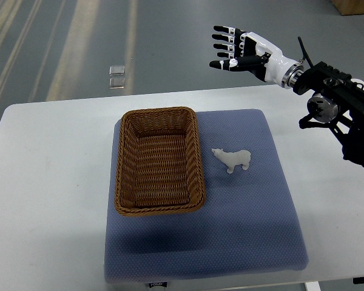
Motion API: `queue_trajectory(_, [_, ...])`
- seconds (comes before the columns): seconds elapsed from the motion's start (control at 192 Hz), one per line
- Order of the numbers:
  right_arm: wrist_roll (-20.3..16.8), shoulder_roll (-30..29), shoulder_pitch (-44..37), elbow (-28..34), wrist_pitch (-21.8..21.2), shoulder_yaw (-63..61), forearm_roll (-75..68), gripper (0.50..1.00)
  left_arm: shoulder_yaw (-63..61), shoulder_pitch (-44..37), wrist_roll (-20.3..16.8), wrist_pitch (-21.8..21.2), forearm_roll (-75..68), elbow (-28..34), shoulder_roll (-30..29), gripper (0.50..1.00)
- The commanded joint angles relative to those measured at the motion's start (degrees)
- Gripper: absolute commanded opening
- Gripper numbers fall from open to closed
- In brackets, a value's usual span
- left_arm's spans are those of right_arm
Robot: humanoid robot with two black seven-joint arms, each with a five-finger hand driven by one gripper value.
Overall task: Place white bear in brown basket with right hand
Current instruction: 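Move the right hand forward and over the white bear figurine, then lower the right hand onto the white bear and close fingers around it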
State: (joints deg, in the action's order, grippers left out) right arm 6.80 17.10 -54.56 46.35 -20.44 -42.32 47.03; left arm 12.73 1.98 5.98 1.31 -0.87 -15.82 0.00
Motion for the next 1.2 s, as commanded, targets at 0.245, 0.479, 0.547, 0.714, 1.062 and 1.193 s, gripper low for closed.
queue_trajectory(0.245, [-8.91, 9.36, -17.42, 8.32, -14.56, 26.06, 11.59, 0.928, 0.01, 0.65, 0.00, 0.09, -0.10, -0.09, 0.00, 1.000])
queue_trajectory(0.479, [-12.25, 12.79, -23.57, 19.39, -14.56, 33.71, 10.98, 0.926, 0.01, 0.74, 0.00, 0.18, -0.10, 0.00, 0.00, 1.000])
queue_trajectory(0.547, [-12.43, 12.79, -23.04, 19.48, -14.56, 34.06, 11.15, 0.926, 0.01, 0.74, 0.00, 0.18, -0.10, 0.00, 0.00, 1.000])
queue_trajectory(0.714, [-12.69, 13.14, -19.79, 19.65, -14.56, 34.06, 11.15, 0.926, 0.01, 0.74, 0.00, 0.18, -0.10, 0.00, 0.00, 1.000])
queue_trajectory(1.062, [-12.69, 12.26, -12.94, 19.65, -13.75, 33.53, 12.03, 0.919, 0.10, 1.01, 0.00, 0.09, -0.01, 0.09, 0.00, 1.000])
queue_trajectory(1.193, [-12.69, 12.00, -11.53, 19.65, -11.99, 33.53, 12.12, 0.915, 0.01, 1.01, 0.00, 0.09, -0.01, 0.09, 0.00, 1.000])
